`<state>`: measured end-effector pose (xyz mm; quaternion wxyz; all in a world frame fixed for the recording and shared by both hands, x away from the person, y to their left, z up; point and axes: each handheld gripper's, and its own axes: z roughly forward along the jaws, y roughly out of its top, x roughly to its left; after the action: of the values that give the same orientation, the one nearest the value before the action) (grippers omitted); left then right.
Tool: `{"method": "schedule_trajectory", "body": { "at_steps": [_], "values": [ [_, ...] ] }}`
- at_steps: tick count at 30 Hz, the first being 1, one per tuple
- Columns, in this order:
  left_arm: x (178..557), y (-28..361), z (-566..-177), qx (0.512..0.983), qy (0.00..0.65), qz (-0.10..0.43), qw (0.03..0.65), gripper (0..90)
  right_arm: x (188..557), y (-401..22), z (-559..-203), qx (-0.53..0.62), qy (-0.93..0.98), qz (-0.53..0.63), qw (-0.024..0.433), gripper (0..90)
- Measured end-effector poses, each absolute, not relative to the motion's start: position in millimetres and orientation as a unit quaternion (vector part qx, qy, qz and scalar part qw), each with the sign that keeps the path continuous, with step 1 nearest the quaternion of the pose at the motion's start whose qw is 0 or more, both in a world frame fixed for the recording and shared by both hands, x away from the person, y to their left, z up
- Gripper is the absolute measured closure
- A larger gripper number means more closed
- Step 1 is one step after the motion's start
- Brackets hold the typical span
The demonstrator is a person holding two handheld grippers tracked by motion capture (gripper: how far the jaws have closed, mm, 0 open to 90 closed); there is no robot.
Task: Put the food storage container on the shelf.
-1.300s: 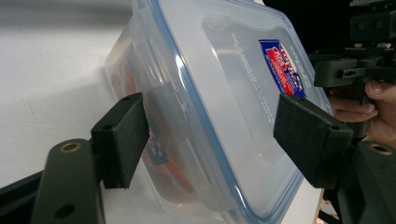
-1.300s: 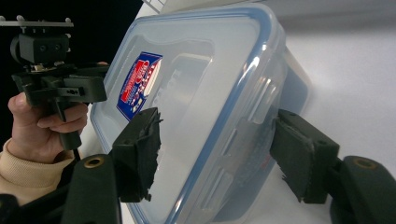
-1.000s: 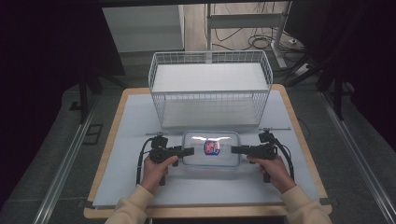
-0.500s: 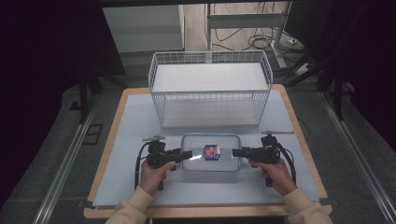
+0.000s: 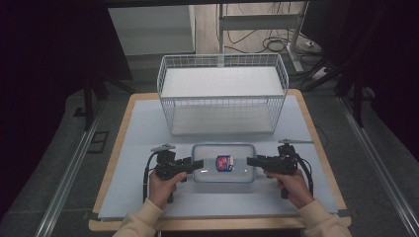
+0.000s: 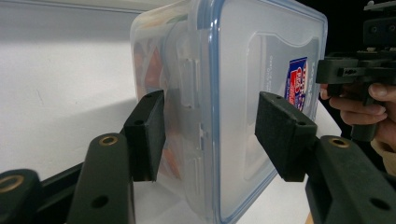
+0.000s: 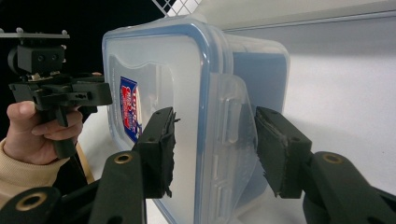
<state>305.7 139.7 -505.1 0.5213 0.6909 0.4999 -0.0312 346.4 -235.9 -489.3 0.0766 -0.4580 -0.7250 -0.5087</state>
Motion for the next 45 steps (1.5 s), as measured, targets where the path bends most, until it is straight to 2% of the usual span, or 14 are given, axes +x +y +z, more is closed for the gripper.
{"method": "schedule_trajectory", "body": {
  "at_steps": [45],
  "values": [
    [299.7, 137.9, -474.5, 0.691, 0.479, -0.014, 0.542, 47.1, 344.3, -243.0, -458.7, -0.431, -0.719, -0.543, 0.051, 49.6]
  ]
}}
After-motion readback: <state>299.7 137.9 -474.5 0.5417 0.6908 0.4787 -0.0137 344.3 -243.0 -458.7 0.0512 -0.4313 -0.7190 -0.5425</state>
